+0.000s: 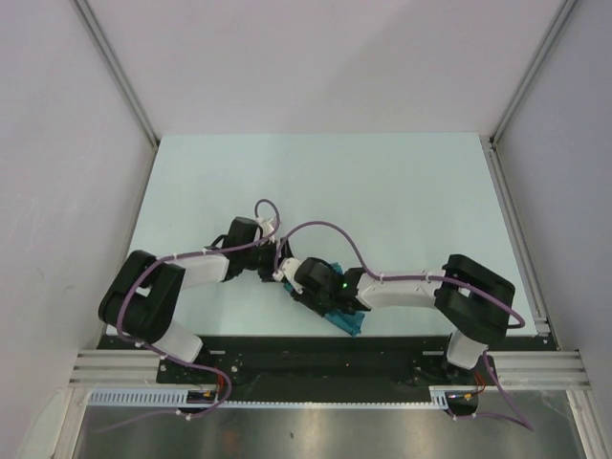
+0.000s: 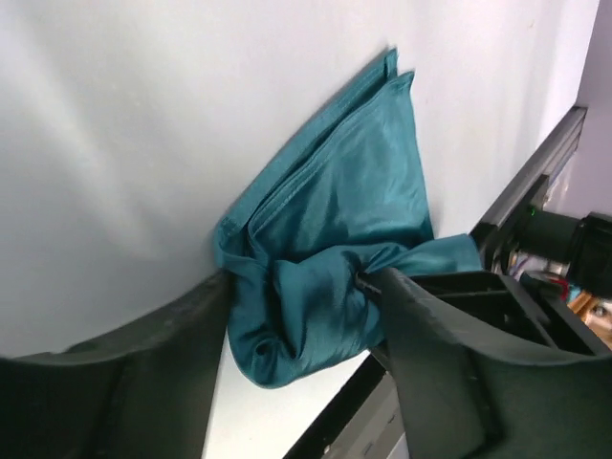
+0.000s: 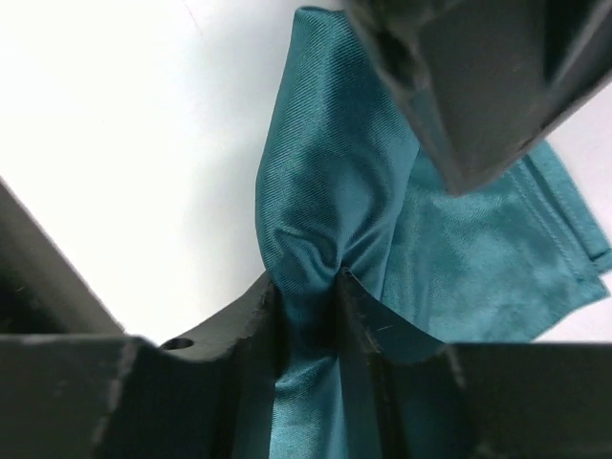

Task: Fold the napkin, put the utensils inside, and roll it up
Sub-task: Roll the napkin with the utensil

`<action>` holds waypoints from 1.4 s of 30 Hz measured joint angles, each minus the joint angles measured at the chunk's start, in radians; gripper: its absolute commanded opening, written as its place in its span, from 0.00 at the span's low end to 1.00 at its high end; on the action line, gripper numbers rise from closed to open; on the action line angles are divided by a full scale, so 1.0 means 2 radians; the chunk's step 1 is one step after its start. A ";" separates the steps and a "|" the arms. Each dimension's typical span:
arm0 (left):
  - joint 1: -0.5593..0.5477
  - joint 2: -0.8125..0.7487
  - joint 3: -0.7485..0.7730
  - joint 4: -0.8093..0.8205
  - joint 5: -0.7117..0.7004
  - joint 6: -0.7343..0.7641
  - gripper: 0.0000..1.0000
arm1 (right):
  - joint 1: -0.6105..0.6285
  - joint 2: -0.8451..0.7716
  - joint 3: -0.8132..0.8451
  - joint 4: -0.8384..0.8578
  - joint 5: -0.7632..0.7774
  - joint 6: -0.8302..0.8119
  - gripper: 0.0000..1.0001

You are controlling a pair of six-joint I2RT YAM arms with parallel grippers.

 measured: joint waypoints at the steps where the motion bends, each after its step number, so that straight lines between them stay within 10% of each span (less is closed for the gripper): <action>1: 0.000 -0.008 0.000 -0.001 -0.011 0.001 0.73 | -0.010 -0.005 -0.005 0.005 -0.022 0.001 0.29; 27: 0.004 -0.104 -0.070 0.095 -0.050 0.005 0.69 | -0.232 0.068 0.008 0.003 -0.486 0.047 0.23; 38: -0.016 -0.048 -0.070 0.156 -0.030 -0.013 0.30 | -0.244 0.090 0.020 -0.003 -0.522 0.047 0.25; 42: -0.018 -0.022 -0.070 0.174 -0.020 -0.023 0.08 | -0.246 0.090 0.020 -0.005 -0.522 0.050 0.49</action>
